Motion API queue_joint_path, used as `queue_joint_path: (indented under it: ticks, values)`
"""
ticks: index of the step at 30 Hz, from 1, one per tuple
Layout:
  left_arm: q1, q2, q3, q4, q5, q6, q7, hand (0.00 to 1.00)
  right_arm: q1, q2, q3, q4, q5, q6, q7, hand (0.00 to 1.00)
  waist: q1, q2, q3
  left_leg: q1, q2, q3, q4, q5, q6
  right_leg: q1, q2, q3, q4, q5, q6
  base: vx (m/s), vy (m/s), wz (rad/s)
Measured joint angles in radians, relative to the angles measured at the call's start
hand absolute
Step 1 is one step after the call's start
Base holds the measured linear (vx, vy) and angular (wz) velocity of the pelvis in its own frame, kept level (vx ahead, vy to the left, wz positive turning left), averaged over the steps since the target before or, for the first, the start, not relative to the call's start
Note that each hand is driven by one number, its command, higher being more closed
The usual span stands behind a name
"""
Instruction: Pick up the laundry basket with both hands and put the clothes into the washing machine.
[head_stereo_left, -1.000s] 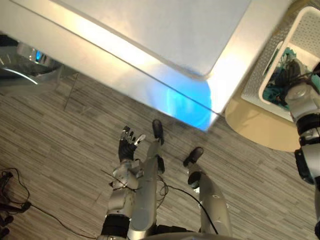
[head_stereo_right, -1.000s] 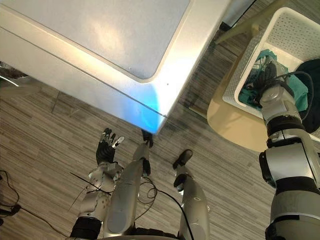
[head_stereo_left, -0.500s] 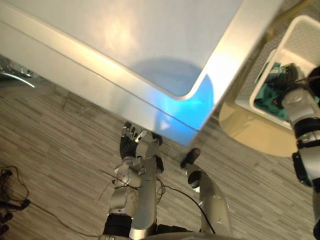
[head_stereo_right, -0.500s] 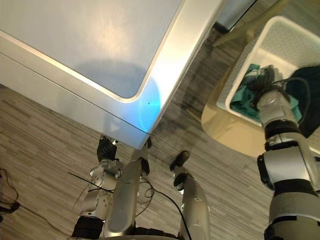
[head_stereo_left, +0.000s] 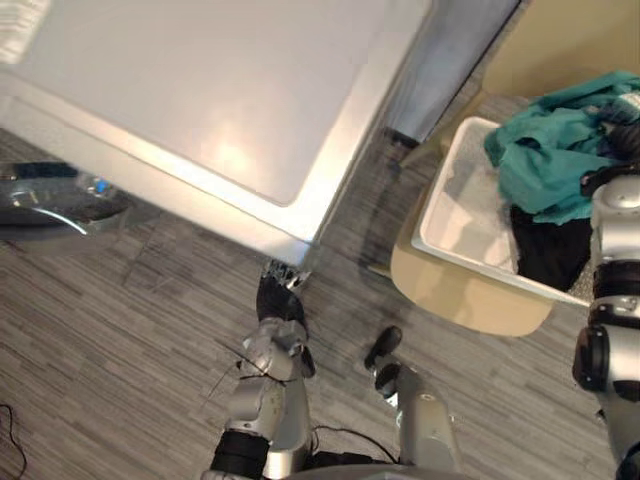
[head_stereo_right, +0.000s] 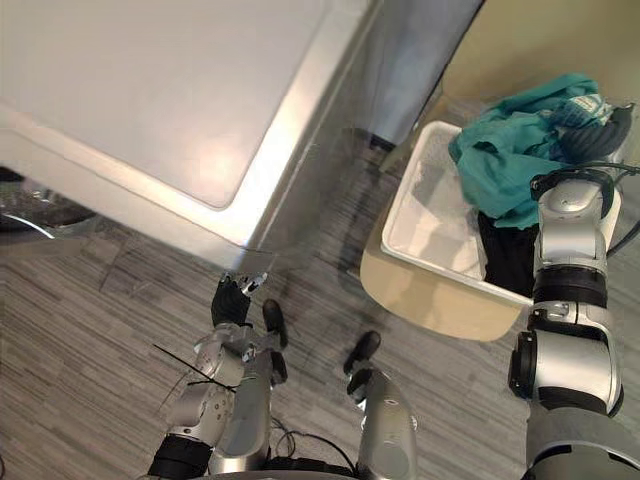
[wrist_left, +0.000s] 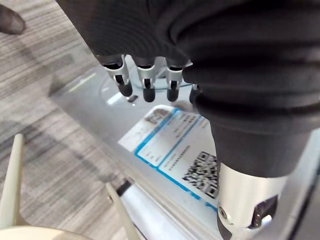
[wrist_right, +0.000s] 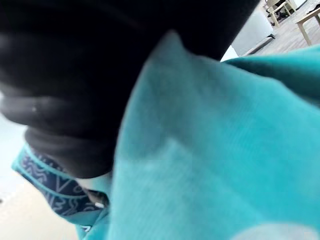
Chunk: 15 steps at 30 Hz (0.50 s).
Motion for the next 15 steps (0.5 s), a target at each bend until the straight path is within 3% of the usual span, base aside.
queue_joint_path:
  ticks: [2,5,7,10,15]
  values:
    - [0.014,0.016,-0.009,0.033,0.000,0.001,-0.001,0.00,0.034,0.036,-0.024,-0.031,-0.001,0.000,-0.002,1.00,-0.001,-0.002,-0.053,0.006,-0.012,-0.019,-0.006,0.000,0.000,0.016,-0.002,0.004,-0.005,-0.003,0.004,0.02,0.072,0.26]
    - [0.042,0.033,-0.011,0.041,0.002,0.004,-0.018,0.00,0.073,0.071,-0.040,-0.087,-0.010,-0.001,-0.018,1.00,-0.002,-0.006,-0.071,0.038,-0.029,-0.023,-0.007,-0.003,-0.004,0.063,0.001,0.012,-0.033,-0.004,0.004,-0.01,0.061,0.10]
    - [0.078,0.044,-0.010,0.041,0.006,0.010,-0.026,0.00,0.117,0.090,-0.044,-0.156,-0.020,-0.002,-0.019,1.00,-0.003,-0.009,-0.111,0.049,-0.032,-0.024,-0.009,-0.037,-0.031,0.078,0.007,0.027,-0.065,-0.017,0.024,-0.07,0.070,-0.11]
    - [0.123,0.052,-0.002,0.041,0.028,0.017,-0.040,0.00,0.178,0.142,-0.098,-0.242,-0.042,-0.004,-0.035,1.00,-0.031,-0.013,-0.149,0.086,-0.040,-0.023,-0.032,-0.076,-0.047,0.109,0.014,0.044,-0.097,-0.021,0.028,-0.09,0.081,-0.08]
    - [0.184,0.077,-0.003,0.041,0.102,0.031,-0.041,0.00,0.310,0.220,-0.111,-0.362,-0.060,-0.007,-0.043,1.00,-0.051,-0.053,-0.248,0.146,-0.052,-0.005,-0.085,-0.081,-0.051,0.146,0.017,0.072,-0.145,-0.012,0.043,-0.06,0.056,-0.12]
